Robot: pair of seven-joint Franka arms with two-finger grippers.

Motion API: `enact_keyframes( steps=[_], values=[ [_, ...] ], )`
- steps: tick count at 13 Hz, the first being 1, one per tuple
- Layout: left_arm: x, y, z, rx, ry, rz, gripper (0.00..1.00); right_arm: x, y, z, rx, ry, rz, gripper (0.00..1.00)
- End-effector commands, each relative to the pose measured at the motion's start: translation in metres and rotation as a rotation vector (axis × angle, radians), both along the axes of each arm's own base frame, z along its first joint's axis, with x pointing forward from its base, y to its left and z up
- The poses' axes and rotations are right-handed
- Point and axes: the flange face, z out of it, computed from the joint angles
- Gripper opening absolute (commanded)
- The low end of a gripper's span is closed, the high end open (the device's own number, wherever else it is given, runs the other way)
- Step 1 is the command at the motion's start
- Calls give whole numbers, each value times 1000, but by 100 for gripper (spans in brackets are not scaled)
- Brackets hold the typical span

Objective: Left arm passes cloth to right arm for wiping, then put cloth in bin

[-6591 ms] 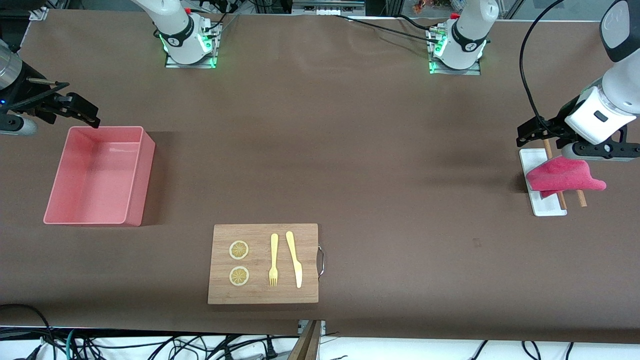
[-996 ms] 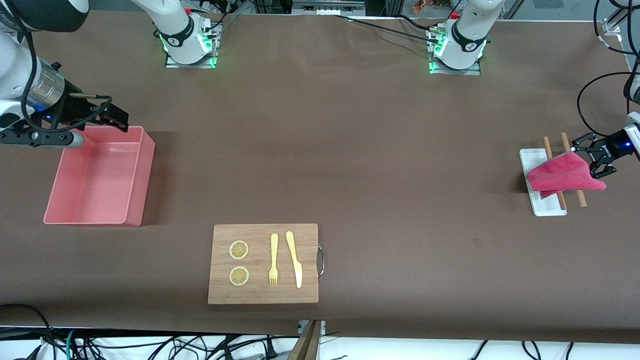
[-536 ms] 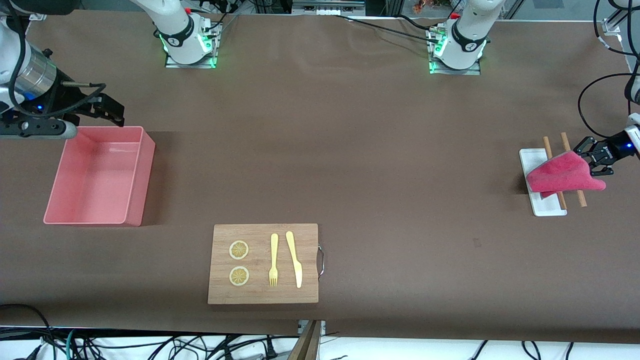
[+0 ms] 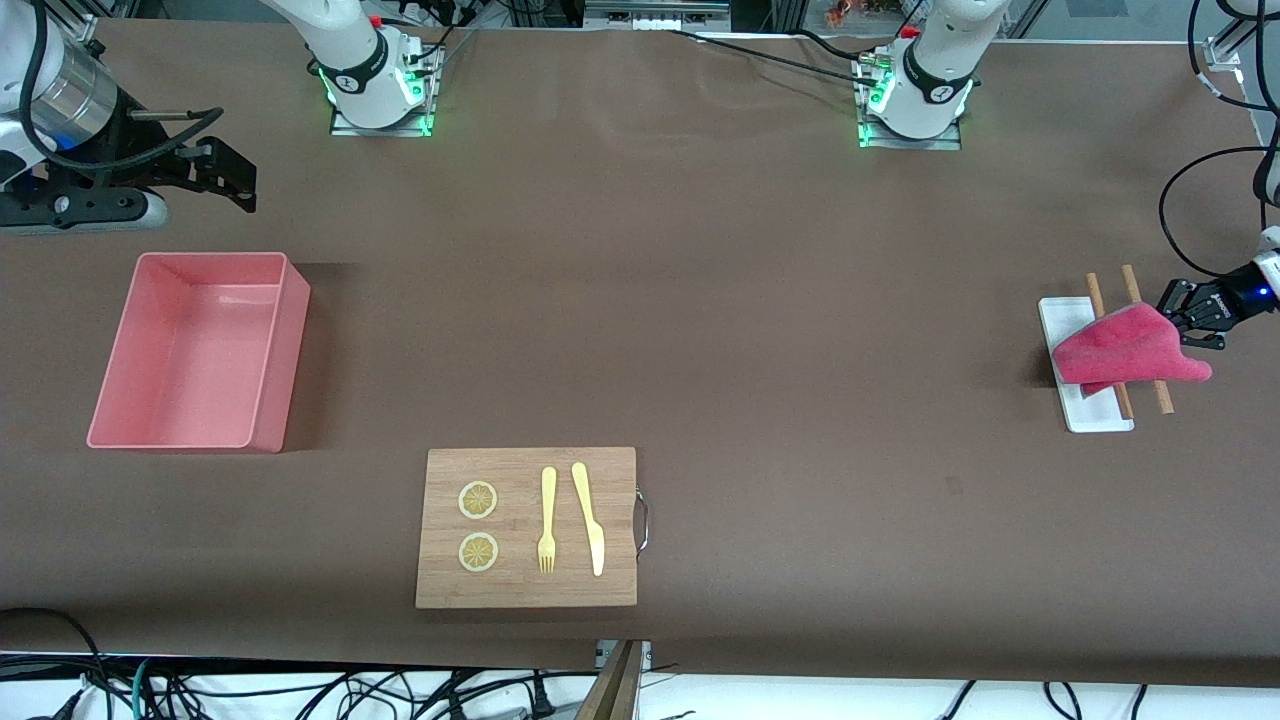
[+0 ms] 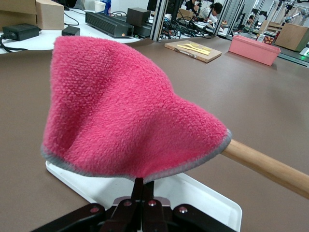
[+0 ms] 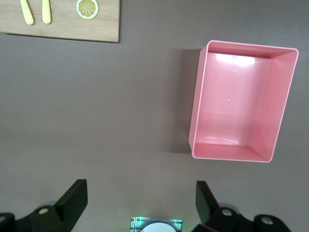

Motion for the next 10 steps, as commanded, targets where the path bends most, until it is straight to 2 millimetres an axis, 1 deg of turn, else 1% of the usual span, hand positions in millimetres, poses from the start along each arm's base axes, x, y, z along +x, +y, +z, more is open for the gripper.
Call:
enact_keyframes(
  steps=[1,3,4,5,6,8,9,10],
  values=[
    [11,17,17,52,-63,-5,0,-10,5,19,8,8,36,100],
    [16,33,38,98,-31,-22,0,-16,14,21,21,40,106,100],
    [16,45,59,141,4,-27,0,-17,15,22,32,41,139,100],
    [18,53,76,171,27,-32,0,-19,16,25,40,37,155,100],
    [18,56,95,183,44,-46,0,-21,18,27,64,40,163,100],
    [16,62,138,227,106,-30,0,-44,15,59,94,-12,169,99],
    [16,62,160,254,146,-13,0,-51,13,63,93,3,168,99],
    [18,59,180,276,190,1,0,-52,9,64,94,6,163,100]
  ],
)
